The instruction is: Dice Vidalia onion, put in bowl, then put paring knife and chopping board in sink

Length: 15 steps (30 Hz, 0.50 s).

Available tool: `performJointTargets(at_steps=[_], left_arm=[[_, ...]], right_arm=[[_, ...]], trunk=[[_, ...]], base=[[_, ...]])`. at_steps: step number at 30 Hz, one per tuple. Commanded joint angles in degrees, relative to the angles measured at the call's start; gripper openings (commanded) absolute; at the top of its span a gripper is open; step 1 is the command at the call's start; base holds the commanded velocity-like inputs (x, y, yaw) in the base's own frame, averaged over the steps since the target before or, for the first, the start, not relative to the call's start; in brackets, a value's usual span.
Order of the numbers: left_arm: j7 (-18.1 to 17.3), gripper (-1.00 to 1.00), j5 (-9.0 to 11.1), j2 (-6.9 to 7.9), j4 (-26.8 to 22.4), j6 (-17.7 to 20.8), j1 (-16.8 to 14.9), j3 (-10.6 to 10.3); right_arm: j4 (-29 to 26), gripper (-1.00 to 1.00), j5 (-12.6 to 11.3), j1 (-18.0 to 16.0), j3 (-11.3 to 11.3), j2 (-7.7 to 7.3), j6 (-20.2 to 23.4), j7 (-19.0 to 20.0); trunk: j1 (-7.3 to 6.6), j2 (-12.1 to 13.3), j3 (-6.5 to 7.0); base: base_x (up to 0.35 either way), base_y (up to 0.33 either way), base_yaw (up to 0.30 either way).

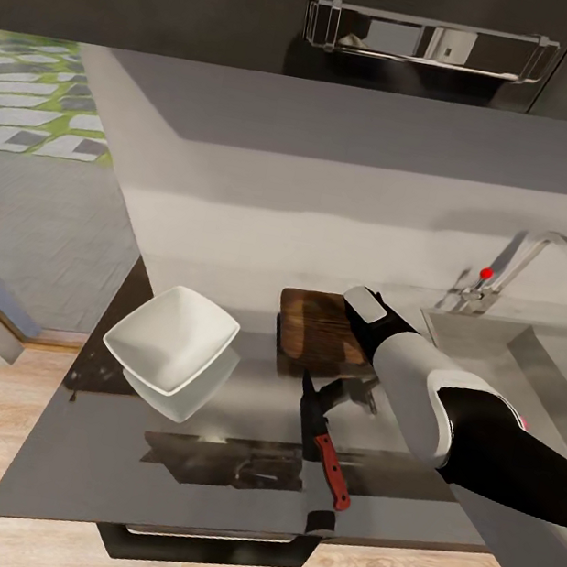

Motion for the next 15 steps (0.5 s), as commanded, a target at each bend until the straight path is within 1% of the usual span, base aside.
performJointTargets(at_steps=[1,11,12,15], left_arm=[[-0.03,1.00,0.36,-0.04,-0.10,-0.04,0.04,0.13],[-0.03,1.00,0.35,-0.04,-0.10,-0.04,0.04,0.13],[-0.03,1.00,0.35,-0.04,-0.10,-0.03,0.04,0.13],[-0.03,1.00,0.35,-0.04,-0.10,-0.04,0.04,0.13]], right_arm=[[-0.02,-1.00,-0.22,-0.04,0.08,0.01,-0.47,0.07],[-0.04,-1.00,-0.04,-0.04,0.17,0.01,-0.43,0.13],[-0.03,-1.00,0.28,-0.04,0.19,0.01,-0.40,0.17],[-0.04,-1.00,2.29,-0.04,0.25,0.01,-0.35,0.15]], trunk=[[0.03,-0.10,-0.09],[0.03,-0.10,-0.09],[0.03,-0.10,-0.09],[0.03,-0.10,-0.09]], base=[[0.000,0.000,0.000],[0.000,0.000,0.000],[0.000,0.000,0.000],[0.000,0.000,0.000]])
